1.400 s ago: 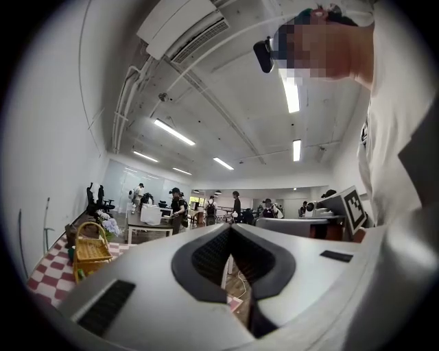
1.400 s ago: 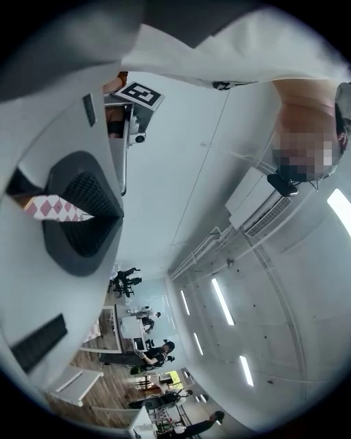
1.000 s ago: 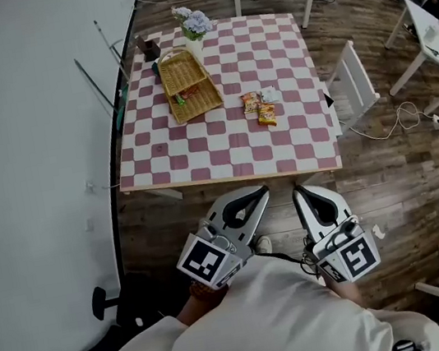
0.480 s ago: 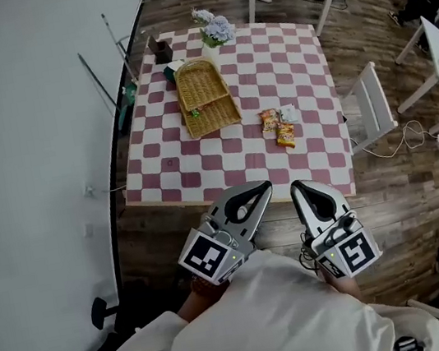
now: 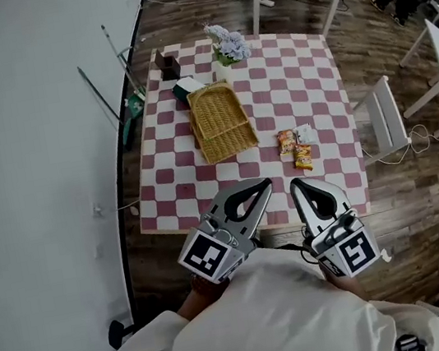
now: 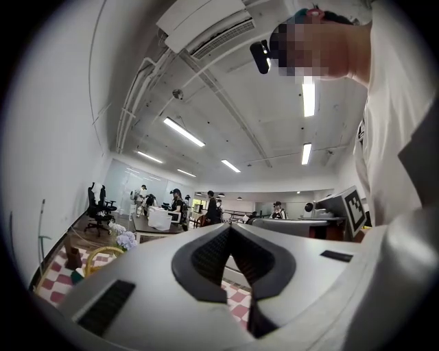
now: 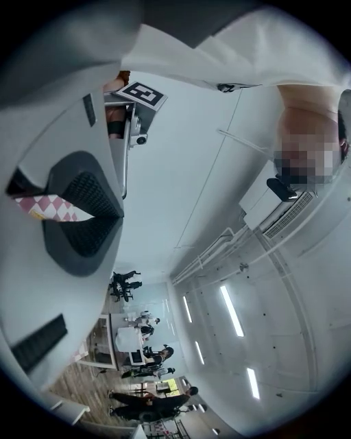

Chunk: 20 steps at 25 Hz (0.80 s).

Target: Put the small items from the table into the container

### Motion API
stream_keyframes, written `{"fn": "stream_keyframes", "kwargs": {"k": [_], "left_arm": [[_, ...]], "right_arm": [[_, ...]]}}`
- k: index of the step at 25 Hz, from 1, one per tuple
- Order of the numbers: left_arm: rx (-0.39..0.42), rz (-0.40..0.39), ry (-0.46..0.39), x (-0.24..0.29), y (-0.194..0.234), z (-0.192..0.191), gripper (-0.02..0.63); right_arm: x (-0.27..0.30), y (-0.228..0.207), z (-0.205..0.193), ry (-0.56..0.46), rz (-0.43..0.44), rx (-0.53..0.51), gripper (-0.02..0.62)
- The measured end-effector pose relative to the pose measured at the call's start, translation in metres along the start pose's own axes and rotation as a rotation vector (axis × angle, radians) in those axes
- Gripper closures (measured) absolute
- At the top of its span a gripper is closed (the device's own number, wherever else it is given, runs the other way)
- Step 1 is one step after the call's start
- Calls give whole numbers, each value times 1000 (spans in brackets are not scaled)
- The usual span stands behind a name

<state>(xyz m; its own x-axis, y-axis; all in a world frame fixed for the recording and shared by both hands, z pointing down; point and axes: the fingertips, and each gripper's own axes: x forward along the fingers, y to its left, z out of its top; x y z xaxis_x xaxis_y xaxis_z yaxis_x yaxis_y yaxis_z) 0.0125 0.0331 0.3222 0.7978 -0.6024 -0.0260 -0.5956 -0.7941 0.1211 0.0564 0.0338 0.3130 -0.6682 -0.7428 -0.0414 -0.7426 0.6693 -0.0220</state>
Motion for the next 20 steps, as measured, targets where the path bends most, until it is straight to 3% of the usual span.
{"fn": "stream_keyframes", "kwargs": {"k": [20], "left_arm": [[-21,-71,41,60,33,-20,575]], "right_arm": [[25,-64,-20,34,-76,-8,583]]}}
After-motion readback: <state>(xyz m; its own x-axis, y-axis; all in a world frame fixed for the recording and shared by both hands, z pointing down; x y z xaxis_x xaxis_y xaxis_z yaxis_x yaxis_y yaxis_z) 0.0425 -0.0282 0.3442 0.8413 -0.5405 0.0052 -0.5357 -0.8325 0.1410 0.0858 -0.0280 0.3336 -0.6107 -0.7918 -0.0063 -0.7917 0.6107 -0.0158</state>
